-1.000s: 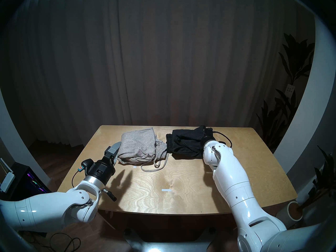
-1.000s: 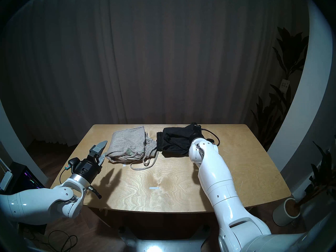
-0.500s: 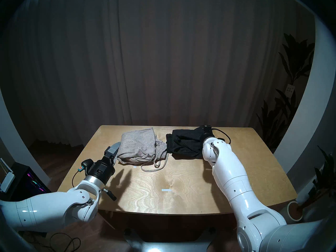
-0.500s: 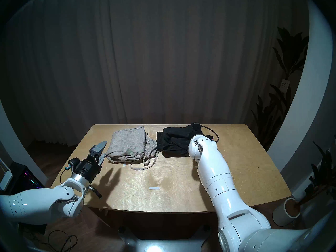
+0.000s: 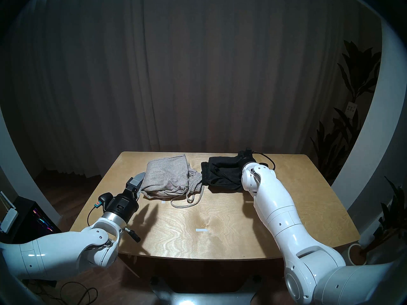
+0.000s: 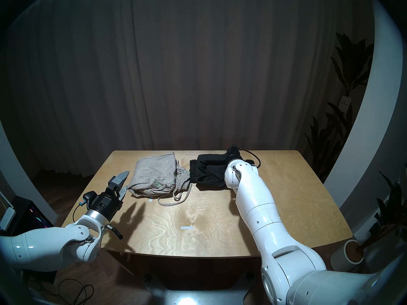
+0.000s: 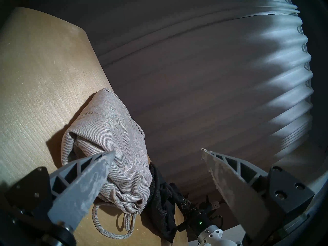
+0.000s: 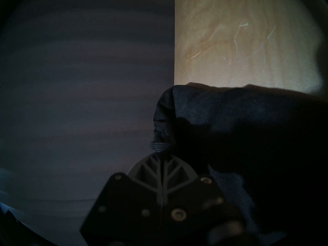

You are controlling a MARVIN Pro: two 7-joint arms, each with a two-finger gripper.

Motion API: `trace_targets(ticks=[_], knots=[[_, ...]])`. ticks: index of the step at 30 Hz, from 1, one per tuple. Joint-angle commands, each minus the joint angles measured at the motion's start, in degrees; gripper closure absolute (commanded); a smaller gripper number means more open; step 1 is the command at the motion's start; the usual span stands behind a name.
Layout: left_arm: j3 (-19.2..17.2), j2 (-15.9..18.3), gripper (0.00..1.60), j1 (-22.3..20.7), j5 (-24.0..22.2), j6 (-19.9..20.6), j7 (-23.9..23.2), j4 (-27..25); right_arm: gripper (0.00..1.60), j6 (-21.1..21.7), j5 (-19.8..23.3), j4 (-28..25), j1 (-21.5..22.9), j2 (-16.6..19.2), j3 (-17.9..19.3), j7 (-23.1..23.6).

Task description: Fold pants twice and stack them

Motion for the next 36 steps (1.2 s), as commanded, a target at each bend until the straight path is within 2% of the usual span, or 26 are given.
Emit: trace_targets(ticks=[1, 6, 7, 8, 9, 22, 23, 24, 27, 36], knots=[[-0.96, 1.06, 0.0, -0.05, -0.43, -0.5, -1.3, -0.3, 1.6, -0.35, -0.57, 1.56, 5.36, -3.16, -1.65, 0.86], [-0.88, 2.21, 0.0, 0.76, -1.4, -1.18, -1.85, -0.52, 1.6, -0.74, -1.13, 4.41, 8.15, -5.53, -3.27, 1.06], [-0.82, 2.73, 0.0, 1.16, -1.9, -1.55, -2.11, -0.64, 1.51, -0.87, -1.33, 6.16, 9.48, -6.6, -3.92, 1.36], [-0.82, 2.73, 0.0, 1.16, -1.9, -1.55, -2.11, -0.64, 1.51, -0.87, -1.33, 6.16, 9.48, -6.6, -3.92, 1.36], [-0.77, 2.93, 0.0, 1.32, -2.04, -1.66, -2.1, -0.6, 1.6, -0.95, -1.48, 5.98, 9.28, -7.14, -4.04, 1.71], [-0.75, 5.46, 0.0, 3.54, -5.08, -2.91, -3.29, -0.55, 1.6, -5.0, -3.46, 18.2, 16.63, -13.53, -6.95, 4.57], [-0.76, 5.67, 0.0, 3.77, -5.58, -2.92, -3.43, -0.46, 1.6, -5.52, -3.63, 20.64, 17.77, -14.06, -7.15, 5.34], [-0.75, 5.69, 0.0, 3.82, -5.69, -2.89, -3.45, -0.35, 1.6, -5.74, -3.91, 20.62, 17.41, -14.2, -7.13, 5.4], [-0.8, 5.73, 0.0, 4.01, -6.39, -2.7, -3.67, -0.21, 1.6, -7.02, -4.21, 24.85, 19.32, -15.0, -7.5, 7.2], [-0.75, 4.63, 0.0, 3.57, -7.57, -1.56, -3.3, 0.34, 1.6, -11.07, -4.54, 31.95, 21.21, -16.48, -7.23, 12.92]])
